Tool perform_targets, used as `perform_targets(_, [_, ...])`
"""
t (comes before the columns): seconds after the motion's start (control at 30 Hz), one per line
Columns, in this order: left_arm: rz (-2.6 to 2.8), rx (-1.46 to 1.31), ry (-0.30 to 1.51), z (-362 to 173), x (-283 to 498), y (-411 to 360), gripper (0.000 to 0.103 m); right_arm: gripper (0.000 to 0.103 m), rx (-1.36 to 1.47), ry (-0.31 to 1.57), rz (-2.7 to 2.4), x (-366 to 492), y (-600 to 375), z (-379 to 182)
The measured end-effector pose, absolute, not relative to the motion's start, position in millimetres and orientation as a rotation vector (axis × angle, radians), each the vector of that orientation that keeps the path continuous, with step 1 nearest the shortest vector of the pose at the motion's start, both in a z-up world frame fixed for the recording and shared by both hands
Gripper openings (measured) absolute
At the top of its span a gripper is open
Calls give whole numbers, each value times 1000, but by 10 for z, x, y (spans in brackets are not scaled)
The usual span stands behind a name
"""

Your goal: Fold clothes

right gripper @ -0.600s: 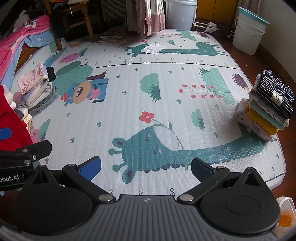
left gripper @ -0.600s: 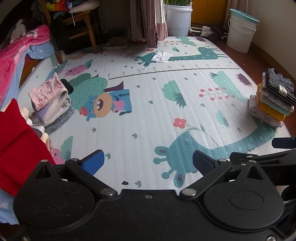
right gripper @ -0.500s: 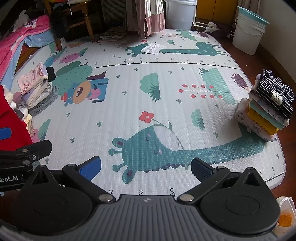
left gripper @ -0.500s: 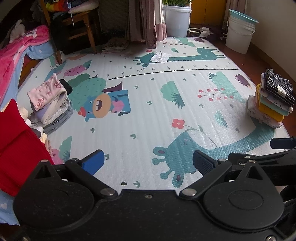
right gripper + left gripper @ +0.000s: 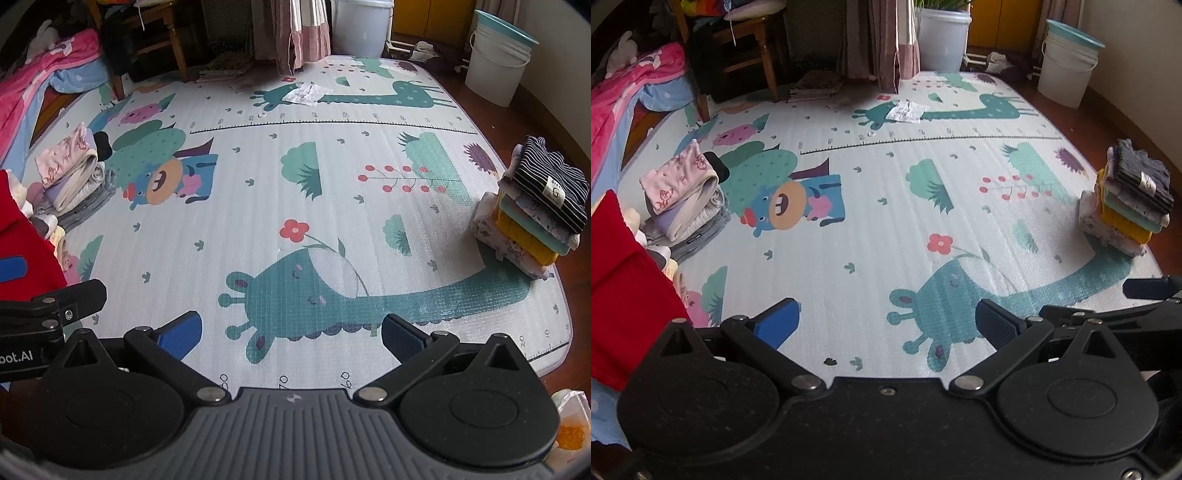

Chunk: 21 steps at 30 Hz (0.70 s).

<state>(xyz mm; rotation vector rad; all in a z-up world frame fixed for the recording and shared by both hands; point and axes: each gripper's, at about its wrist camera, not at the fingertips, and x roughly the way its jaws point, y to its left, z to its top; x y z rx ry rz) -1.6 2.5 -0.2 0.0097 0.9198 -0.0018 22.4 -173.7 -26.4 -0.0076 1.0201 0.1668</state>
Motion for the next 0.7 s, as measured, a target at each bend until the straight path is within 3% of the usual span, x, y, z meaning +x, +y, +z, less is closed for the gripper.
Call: perform_targets(0.7, [9, -14, 914, 6, 5, 53, 103, 103, -5, 1038, 172, 222, -1701, -273])
